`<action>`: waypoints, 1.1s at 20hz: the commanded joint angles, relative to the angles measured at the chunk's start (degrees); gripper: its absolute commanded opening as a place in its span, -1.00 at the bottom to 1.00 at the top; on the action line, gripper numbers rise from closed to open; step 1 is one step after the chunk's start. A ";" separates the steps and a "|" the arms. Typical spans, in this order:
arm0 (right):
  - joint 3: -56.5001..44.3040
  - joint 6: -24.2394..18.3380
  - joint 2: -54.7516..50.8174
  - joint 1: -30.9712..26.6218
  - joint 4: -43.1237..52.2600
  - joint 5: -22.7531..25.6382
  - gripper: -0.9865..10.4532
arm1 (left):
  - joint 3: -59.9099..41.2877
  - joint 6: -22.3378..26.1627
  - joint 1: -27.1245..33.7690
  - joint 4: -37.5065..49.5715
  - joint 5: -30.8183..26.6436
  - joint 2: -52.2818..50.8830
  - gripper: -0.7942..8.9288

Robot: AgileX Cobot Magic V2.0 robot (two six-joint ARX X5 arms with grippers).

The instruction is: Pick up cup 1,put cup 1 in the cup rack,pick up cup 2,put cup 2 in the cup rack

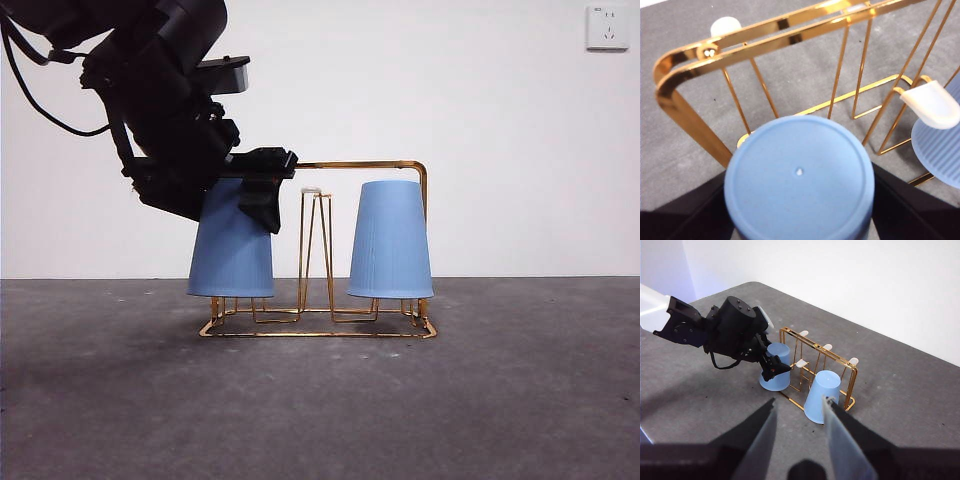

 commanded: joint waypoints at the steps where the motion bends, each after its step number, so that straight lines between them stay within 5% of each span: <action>1: -0.44 0.61 -0.04 -0.02 0.39 0.15 -0.55 | -1.36 -0.81 0.57 -4.09 0.74 1.14 0.08; 11: -0.44 0.68 -0.04 -0.02 0.11 0.17 -0.55 | -1.31 -2.40 0.66 -7.43 4.31 0.81 0.22; 22: -0.44 1.79 0.02 -0.02 -3.06 0.00 -0.55 | -1.29 -3.41 0.42 -27.06 12.39 -6.69 0.20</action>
